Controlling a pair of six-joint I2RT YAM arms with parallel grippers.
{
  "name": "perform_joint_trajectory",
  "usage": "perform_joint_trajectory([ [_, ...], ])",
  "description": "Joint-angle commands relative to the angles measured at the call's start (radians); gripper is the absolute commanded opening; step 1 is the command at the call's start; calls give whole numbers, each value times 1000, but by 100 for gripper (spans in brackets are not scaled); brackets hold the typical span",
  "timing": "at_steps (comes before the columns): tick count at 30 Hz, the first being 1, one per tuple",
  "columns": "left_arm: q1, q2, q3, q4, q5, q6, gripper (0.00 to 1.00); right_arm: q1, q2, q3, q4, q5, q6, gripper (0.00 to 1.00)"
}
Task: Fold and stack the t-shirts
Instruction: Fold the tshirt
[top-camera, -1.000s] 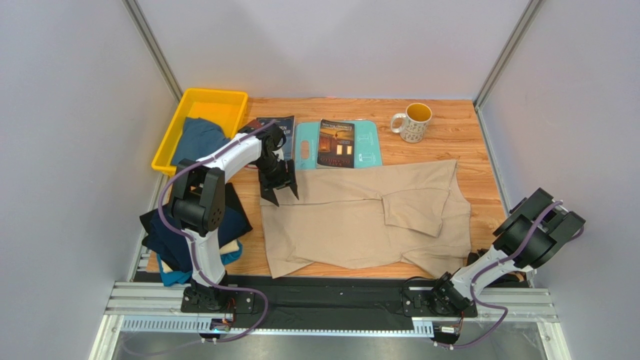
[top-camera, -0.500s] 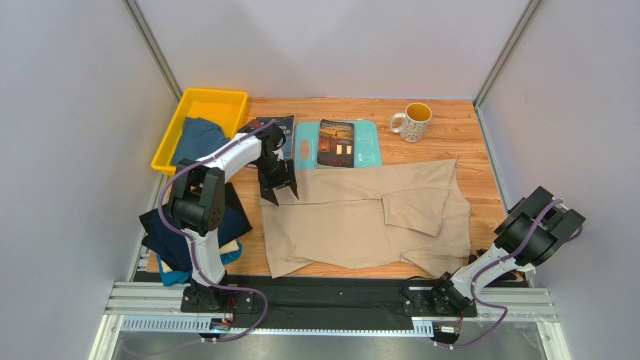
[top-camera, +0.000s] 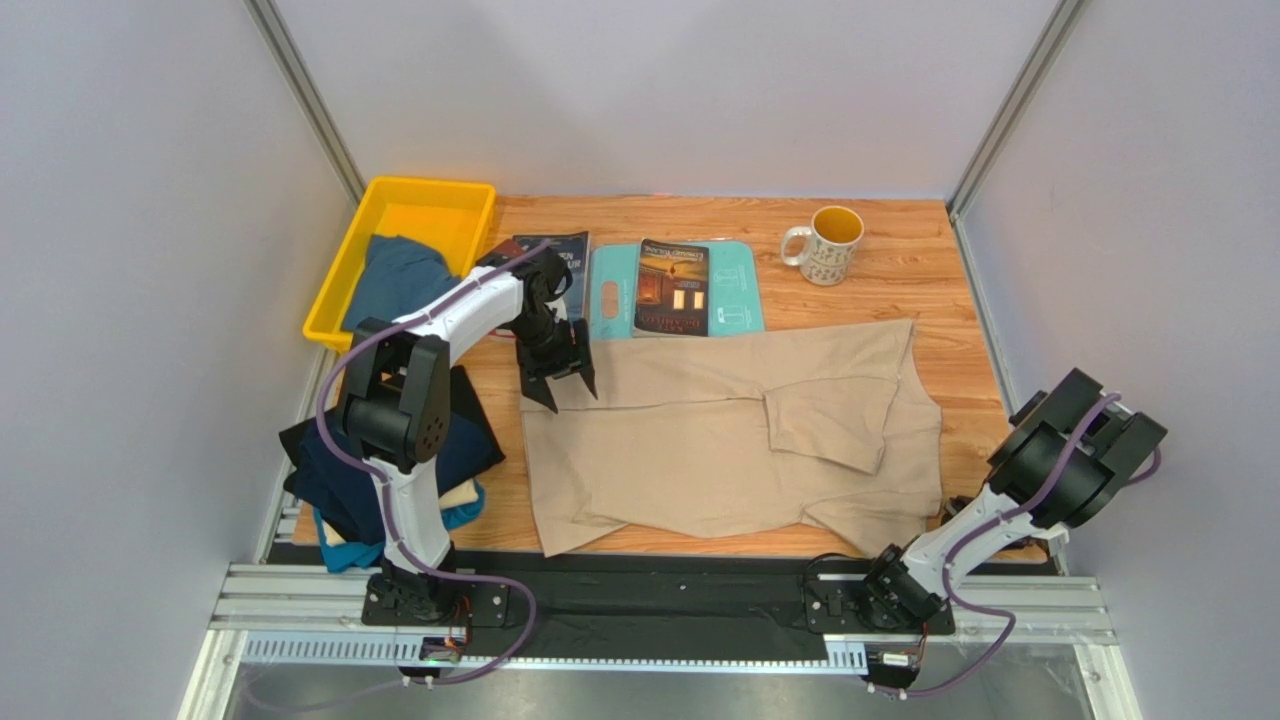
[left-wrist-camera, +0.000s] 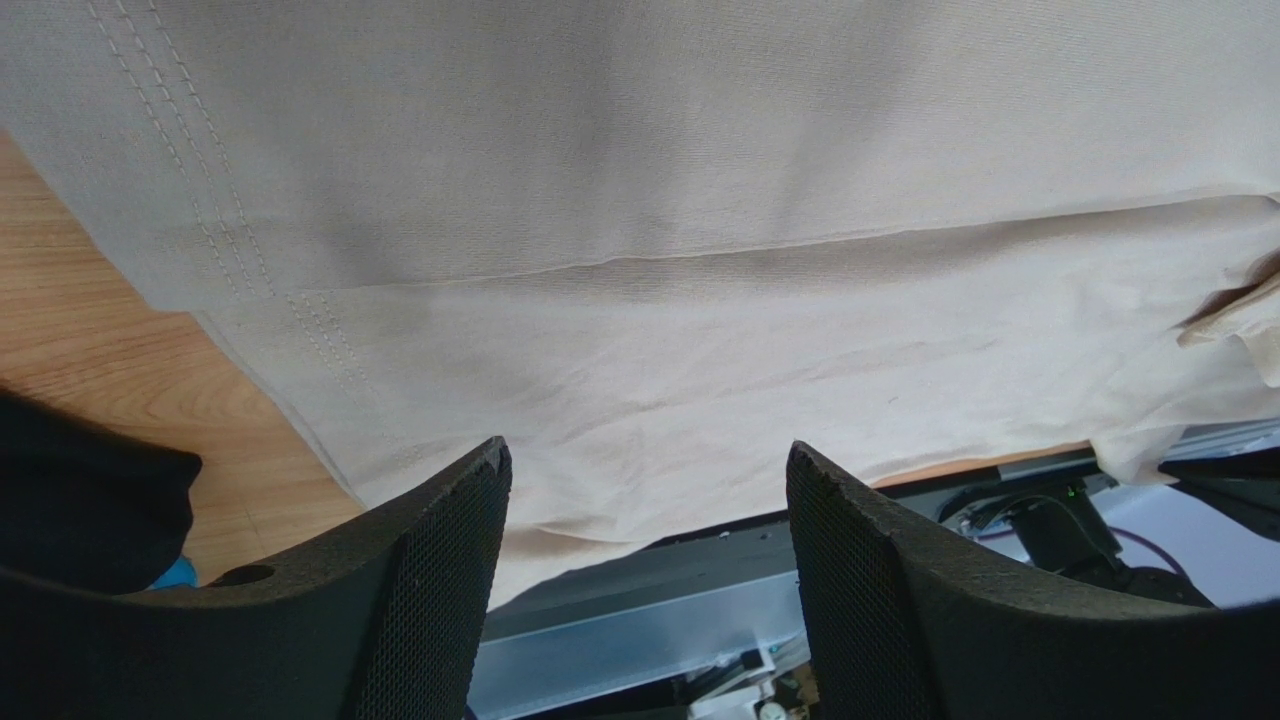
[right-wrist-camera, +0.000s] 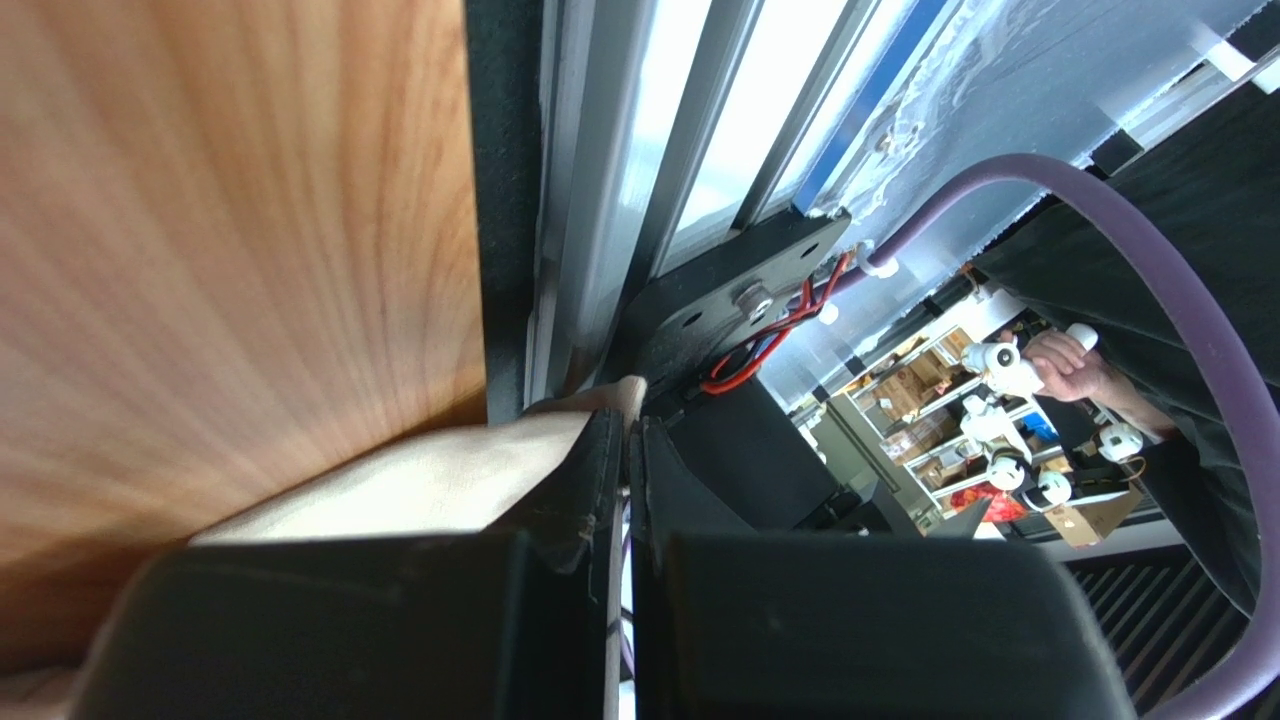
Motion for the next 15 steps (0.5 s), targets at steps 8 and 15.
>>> perform_joint_trajectory([
  [8,-8,-39,37,-11,-28,5,74,45,-166,73,-112,-93,17,0],
  [15,-8,-72,42,-26,-54,41,77,120,-257,167,-125,-145,32,0],
])
